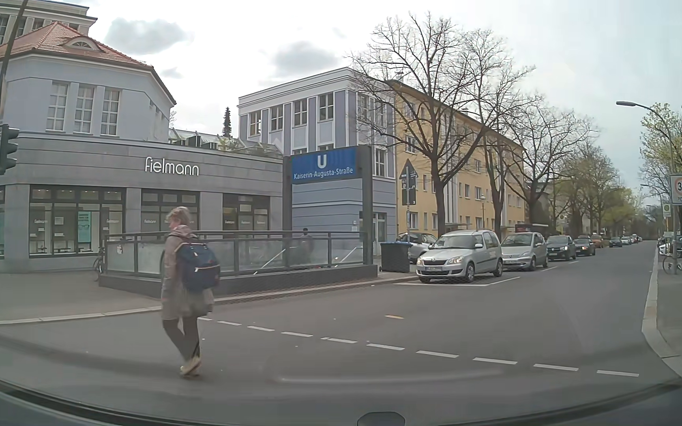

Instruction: Follow the waypoints while adhering to traffic rules and regulations

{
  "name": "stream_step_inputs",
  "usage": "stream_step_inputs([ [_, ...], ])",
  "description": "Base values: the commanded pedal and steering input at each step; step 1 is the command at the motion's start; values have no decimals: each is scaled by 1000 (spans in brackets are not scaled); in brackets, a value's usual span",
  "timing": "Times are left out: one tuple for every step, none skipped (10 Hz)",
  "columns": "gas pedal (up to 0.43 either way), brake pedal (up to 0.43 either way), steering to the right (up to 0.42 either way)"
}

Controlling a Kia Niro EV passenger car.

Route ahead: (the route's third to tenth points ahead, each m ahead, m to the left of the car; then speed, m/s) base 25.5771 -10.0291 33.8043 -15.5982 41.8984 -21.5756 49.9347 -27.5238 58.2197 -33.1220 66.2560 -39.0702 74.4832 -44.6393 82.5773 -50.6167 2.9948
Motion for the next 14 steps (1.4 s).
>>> stream_step_inputs([
  [197,0,229],
  [197,0,237],
  [197,0,244],
  [197,0,252],
  [197,0,265],
  [197,0,277],
  [197,0,281],
  [197,0,283],
  [197,0,284],
  [197,0,287],
  [209,0,292],
  [209,0,297],
  [220,0,296],
  [220,0,294],
])
